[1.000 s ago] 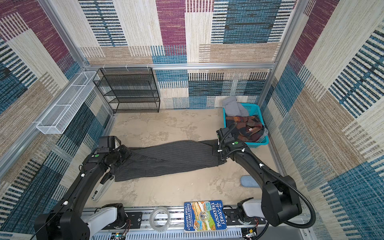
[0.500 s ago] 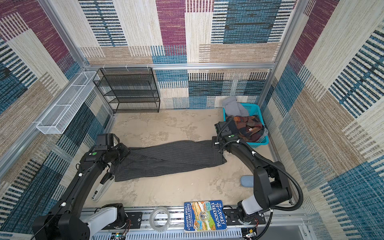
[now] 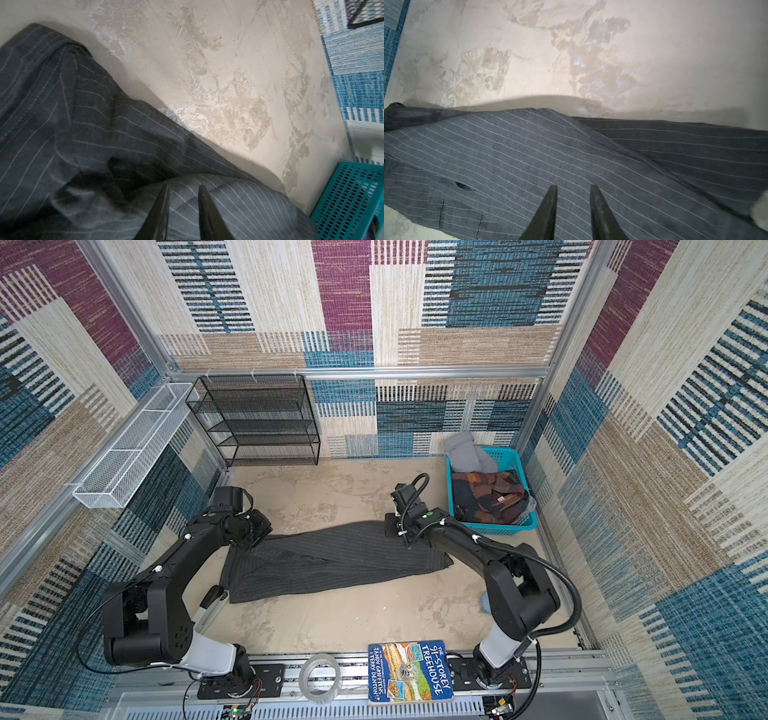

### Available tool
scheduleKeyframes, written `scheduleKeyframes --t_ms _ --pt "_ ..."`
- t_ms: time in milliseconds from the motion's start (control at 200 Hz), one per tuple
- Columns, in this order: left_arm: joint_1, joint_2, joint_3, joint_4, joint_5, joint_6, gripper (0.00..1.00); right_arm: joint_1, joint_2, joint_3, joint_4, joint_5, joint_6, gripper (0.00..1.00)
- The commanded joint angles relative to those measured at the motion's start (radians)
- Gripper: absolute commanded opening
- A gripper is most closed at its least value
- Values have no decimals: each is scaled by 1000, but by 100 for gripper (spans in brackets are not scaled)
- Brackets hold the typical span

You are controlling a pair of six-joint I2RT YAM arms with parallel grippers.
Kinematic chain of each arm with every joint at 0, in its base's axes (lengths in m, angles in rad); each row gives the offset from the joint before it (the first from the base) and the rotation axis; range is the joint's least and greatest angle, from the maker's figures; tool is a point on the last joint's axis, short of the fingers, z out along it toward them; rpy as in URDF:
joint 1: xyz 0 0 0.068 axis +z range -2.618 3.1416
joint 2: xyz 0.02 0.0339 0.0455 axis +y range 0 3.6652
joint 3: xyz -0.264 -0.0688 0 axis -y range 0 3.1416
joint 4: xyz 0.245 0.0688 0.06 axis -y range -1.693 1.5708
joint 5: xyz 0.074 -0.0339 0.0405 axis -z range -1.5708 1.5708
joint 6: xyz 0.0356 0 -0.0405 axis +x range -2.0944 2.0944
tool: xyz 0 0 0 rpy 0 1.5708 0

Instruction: Fold and stack the long sleeve shirts

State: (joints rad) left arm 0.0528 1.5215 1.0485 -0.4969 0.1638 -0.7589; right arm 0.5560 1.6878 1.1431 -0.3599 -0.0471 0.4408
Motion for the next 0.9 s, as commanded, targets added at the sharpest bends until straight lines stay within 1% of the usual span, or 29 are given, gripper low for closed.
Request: scheduleKeyframes --t_ms 0,75,200,345,601,721,831,896 --pt "-6 16 -20 47 -46 -13 26 7 64 -11 101 -57 56 27" --pt "-6 8 -60 49 -84 -17 25 8 86 -51 119 -55 68 26" --pt "-5 -21 -132 40 -137 -45 23 4 110 -111 116 -6 73 25" --pt "-5 -50 -183 -14 -201 -87 21 -14 145 -138 107 16 80 24" --pt "15 -148 -261 -75 -304 -129 21 -49 152 -169 90 36 106 23" --pt "58 -187 -255 -85 -287 -114 24 -68 132 -188 73 55 116 23" --pt "85 -199 -201 -105 -243 -76 27 -77 85 -219 77 54 112 23" --pt "87 -201 -167 -113 -210 -61 27 -76 58 -229 82 31 104 23"
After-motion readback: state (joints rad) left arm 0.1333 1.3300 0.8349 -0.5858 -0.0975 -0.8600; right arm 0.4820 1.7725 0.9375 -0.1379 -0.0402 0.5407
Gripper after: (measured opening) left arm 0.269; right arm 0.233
